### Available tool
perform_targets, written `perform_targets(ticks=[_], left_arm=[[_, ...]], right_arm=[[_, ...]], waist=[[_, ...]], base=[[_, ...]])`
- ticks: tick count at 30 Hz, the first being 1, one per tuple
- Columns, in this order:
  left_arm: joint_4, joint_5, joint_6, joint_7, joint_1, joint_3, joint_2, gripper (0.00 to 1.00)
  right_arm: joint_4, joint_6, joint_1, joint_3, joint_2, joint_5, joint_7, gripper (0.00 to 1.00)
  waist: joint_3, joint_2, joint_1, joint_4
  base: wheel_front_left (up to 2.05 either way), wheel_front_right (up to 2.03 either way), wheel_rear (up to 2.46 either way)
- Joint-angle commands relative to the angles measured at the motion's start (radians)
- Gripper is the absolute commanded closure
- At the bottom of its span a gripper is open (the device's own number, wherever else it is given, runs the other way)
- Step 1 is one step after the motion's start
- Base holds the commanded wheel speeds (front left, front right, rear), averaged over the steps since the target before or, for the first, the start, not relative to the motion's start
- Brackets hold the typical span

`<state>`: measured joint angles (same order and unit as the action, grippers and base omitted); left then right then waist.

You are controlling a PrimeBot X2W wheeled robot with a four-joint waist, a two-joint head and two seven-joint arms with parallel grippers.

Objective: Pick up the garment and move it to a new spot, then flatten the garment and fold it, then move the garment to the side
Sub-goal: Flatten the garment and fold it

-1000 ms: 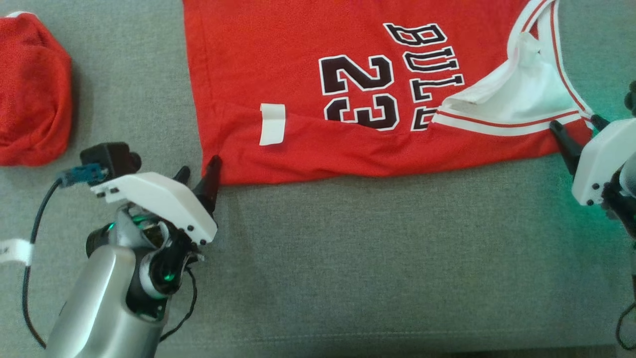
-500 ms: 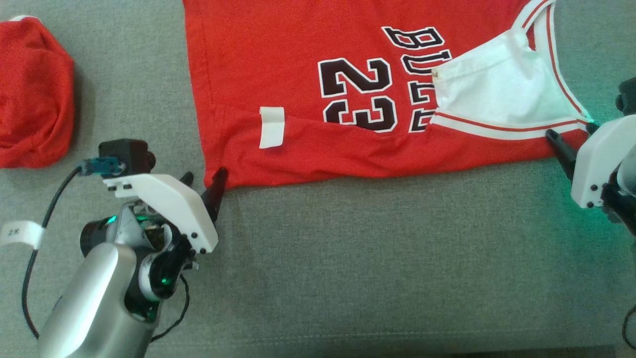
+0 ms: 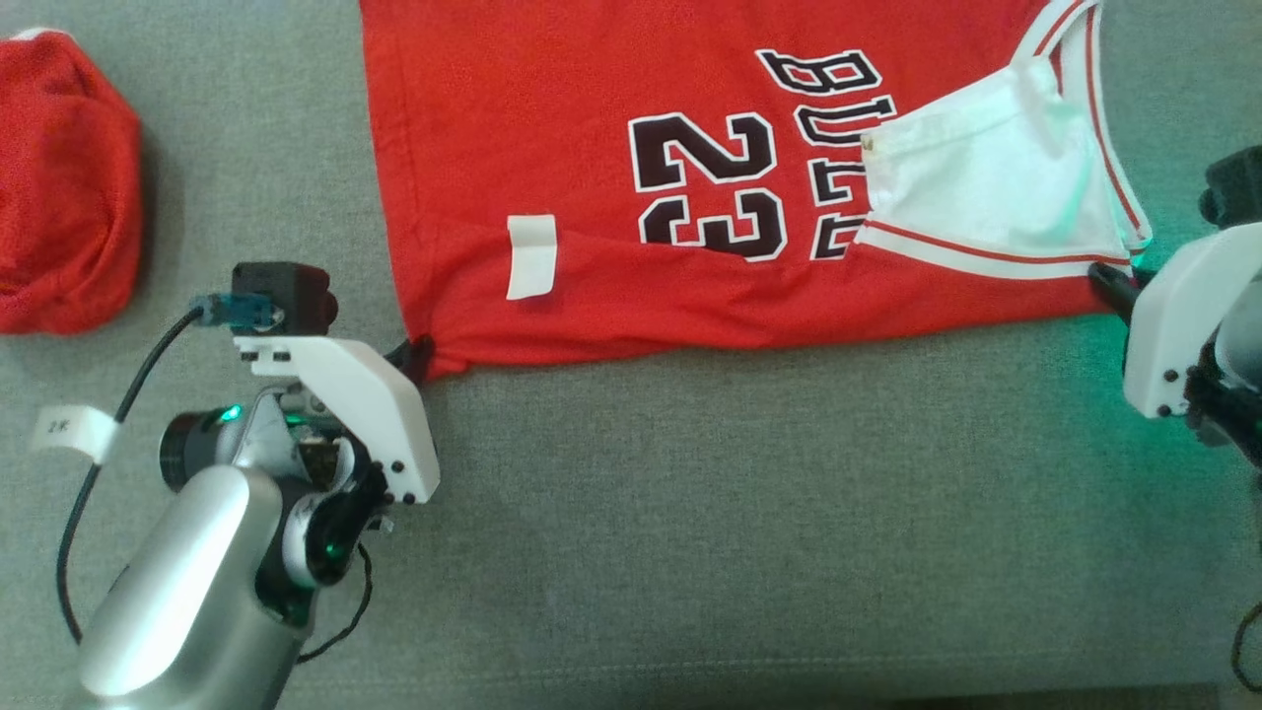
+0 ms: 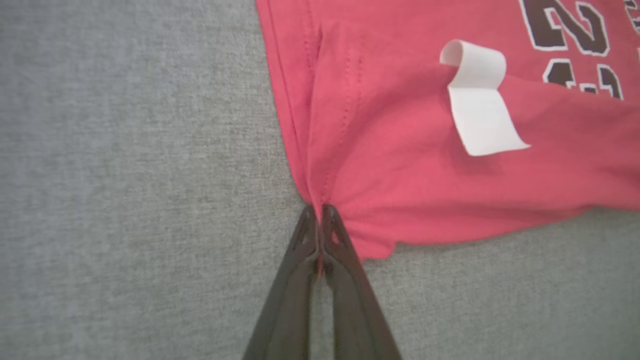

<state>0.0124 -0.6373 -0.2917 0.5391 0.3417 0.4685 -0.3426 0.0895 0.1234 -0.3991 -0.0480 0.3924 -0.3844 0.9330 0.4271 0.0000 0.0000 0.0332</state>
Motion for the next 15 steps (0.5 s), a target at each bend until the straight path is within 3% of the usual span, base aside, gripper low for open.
perform_targets(ticks=[1,7,15], left_arm=[[0.005,-0.007,0.006,0.006,-0.003,-0.016,-0.021,1.00],[-0.052,-0.074,0.036,0.025,-0.044,-0.056,-0.054,1.00],[-0.243,-0.173,0.052,0.103,-0.176,-0.076,-0.108,1.00]], right_arm=[[-0.011,0.007,0.030,-0.009,0.013,-0.007,0.018,1.00],[-0.034,0.007,0.051,0.071,0.022,-0.046,0.030,1.00],[-0.144,0.007,0.173,0.124,0.059,-0.118,0.115,1.00]], waist=[[-0.006,0.0000,0.0000,-0.001],[-0.045,0.0000,0.0000,-0.006],[-0.090,0.0000,0.0000,-0.007]], base=[[0.00,0.00,0.00],[0.00,0.00,0.00],[0.00,0.00,0.00]])
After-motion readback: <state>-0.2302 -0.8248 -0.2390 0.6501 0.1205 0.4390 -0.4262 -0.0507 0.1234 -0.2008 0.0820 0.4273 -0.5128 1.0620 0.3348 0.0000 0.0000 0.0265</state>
